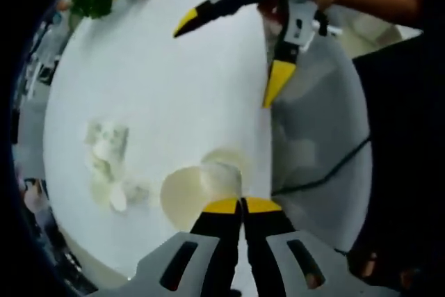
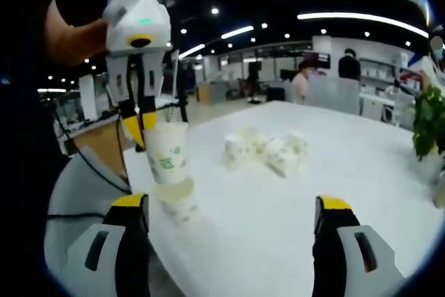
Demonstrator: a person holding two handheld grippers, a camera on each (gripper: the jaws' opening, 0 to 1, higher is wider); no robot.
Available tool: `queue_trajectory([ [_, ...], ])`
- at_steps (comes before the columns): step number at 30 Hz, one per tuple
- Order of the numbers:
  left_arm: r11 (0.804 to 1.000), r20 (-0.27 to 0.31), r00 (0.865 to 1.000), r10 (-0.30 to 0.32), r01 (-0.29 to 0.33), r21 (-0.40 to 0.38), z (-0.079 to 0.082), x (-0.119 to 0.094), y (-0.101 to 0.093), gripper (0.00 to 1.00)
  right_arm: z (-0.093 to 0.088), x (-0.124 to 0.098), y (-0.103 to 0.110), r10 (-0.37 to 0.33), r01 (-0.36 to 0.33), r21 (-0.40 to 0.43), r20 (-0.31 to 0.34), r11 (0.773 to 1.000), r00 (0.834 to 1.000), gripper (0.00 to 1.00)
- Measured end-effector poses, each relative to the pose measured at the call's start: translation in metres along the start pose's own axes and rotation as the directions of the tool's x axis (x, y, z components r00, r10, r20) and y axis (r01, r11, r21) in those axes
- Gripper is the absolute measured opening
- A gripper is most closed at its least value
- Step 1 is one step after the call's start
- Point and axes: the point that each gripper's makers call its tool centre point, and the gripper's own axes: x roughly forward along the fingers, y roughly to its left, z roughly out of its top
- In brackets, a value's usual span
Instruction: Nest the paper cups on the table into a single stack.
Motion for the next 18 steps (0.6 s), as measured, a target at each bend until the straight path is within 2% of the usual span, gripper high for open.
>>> queue_trajectory([
  [11,1.0,-0.004,1.0,-0.022,0.022,0.0,-0.001,0.015,-0.006,0.0,0.001,-0.001,0.0,-0.004,0.004,0.003,-0.001,1.0,1.0,0.97],
  [18,1.0,-0.014,1.0,-0.005,0.005,0.0,-0.005,0.022,-0.002,0.0,0.001,-0.002,0.0,-0.005,0.005,0.005,-0.004,1.0,1.0,0.96],
])
